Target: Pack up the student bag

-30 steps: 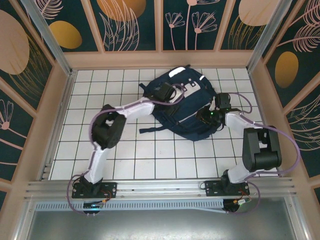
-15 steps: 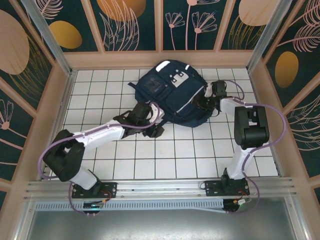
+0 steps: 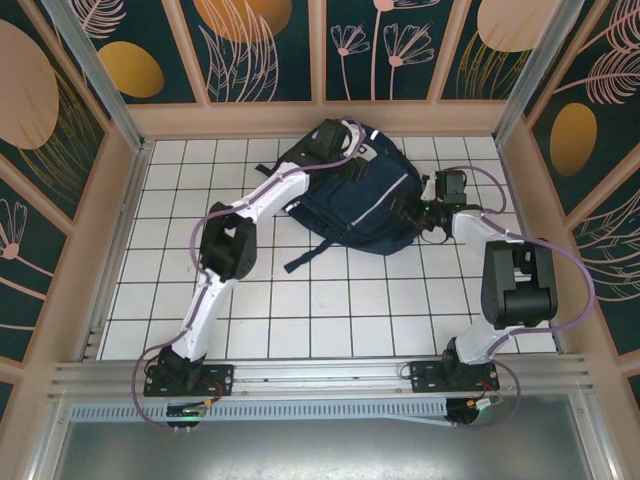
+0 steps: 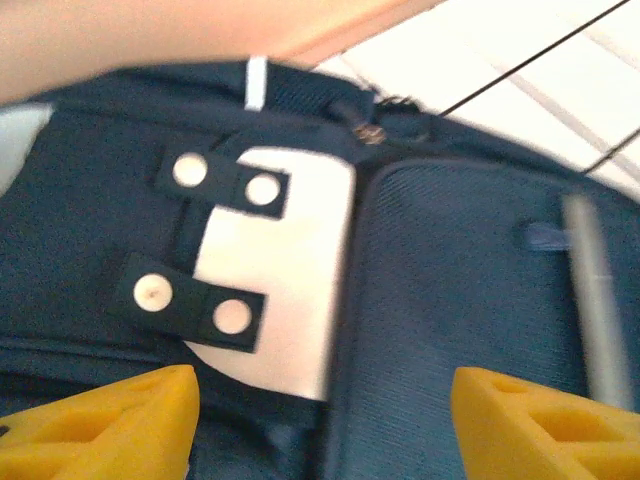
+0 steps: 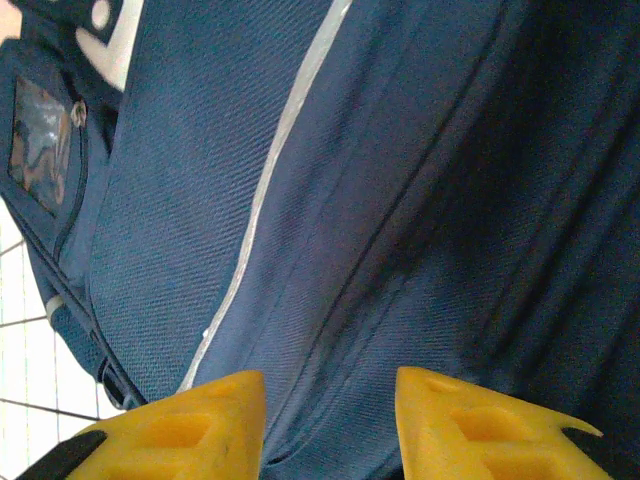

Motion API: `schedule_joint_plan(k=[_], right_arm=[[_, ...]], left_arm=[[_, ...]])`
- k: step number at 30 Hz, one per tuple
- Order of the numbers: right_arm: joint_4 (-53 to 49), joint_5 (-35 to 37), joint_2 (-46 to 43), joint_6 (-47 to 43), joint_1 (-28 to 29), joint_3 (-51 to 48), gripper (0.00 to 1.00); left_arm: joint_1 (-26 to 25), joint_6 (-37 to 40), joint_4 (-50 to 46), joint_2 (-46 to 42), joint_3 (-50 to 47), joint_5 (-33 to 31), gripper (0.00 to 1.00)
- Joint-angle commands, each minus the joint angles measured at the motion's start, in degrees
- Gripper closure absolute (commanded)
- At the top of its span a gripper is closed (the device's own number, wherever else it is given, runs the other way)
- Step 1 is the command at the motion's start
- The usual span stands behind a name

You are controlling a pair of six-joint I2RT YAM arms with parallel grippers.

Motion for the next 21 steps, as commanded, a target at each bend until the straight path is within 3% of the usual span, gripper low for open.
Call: schedule_joint_plan(k=[1, 4, 9, 12, 17, 21], right_arm=[[1.7, -2.7, 0.8, 1.4, -1.0, -0.8, 0.61], [3.8, -4.2, 3.8, 2.2, -1.3, 0.9, 0.62], [4.7, -4.8, 10.1, 2.0, -1.3, 4.8, 0.69], [6.1, -6.4, 13.1, 1.6, -1.2, 5.8, 0.73], [7.6, -10.9, 17.6, -1.3, 0.8, 8.4, 0.77], [6.8, -13.1, 20.6, -2.8, 1.9, 12.1, 0.78]], left_arm=[[0.4, -0.6, -9.3, 3.4, 2.8, -0.1, 0.34], [0.4, -1.6, -4.1, -0.4, -9.3, 2.1, 0.37], [0.5, -5.8, 17.8, -17.2, -43.7, 9.4, 0.39], [0.2, -8.9, 24.1, -24.7, -58.0, 12.3, 0.41], [-3.6, -10.1, 27.7, -34.9, -73.7, 12.2, 0.42], [-7.2, -11.2, 27.3, -41.3, -80.1, 12.5, 0.43]])
